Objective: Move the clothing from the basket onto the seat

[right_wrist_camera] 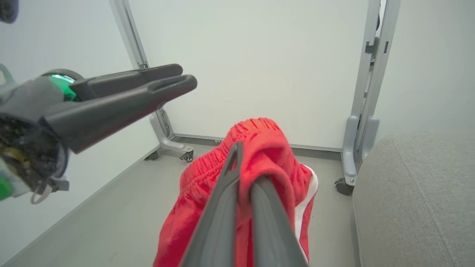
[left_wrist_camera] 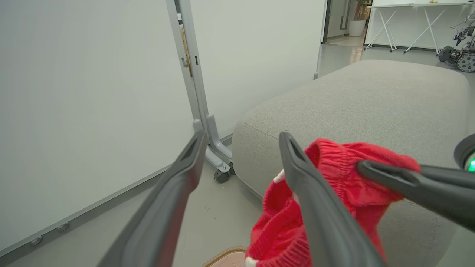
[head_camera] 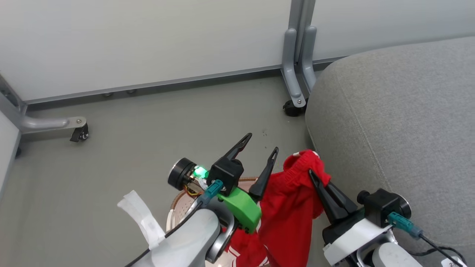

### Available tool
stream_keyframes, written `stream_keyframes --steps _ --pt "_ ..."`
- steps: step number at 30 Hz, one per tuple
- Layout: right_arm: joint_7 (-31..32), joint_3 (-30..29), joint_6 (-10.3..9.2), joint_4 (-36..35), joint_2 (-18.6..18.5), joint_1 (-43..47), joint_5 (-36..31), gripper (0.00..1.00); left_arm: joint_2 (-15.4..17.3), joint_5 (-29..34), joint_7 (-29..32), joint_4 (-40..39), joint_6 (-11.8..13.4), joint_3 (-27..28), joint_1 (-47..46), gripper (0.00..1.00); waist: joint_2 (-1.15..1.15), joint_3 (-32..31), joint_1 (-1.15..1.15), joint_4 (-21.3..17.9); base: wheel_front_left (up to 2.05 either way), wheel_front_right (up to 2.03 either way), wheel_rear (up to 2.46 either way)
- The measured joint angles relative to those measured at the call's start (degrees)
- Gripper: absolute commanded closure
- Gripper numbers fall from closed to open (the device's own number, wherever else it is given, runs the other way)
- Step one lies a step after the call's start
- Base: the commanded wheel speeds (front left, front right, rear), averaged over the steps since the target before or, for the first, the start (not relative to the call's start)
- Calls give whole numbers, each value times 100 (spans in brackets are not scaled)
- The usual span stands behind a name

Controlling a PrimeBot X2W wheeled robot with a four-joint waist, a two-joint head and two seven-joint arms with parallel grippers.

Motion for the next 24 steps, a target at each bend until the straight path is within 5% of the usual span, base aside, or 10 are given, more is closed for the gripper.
stream_keyframes --steps 13,24 --pt "0 -641 0 -911 -88 -159 -409 100 611 692 -27 -1394 158 993 929 0 0 312 0 -957 0 0 0" --pt "0 -1485 0 -1770 -104 197 -764 100 793 1631 -36 -2258 174 1725 1674 0 0 784 0 -1861 0 0 0"
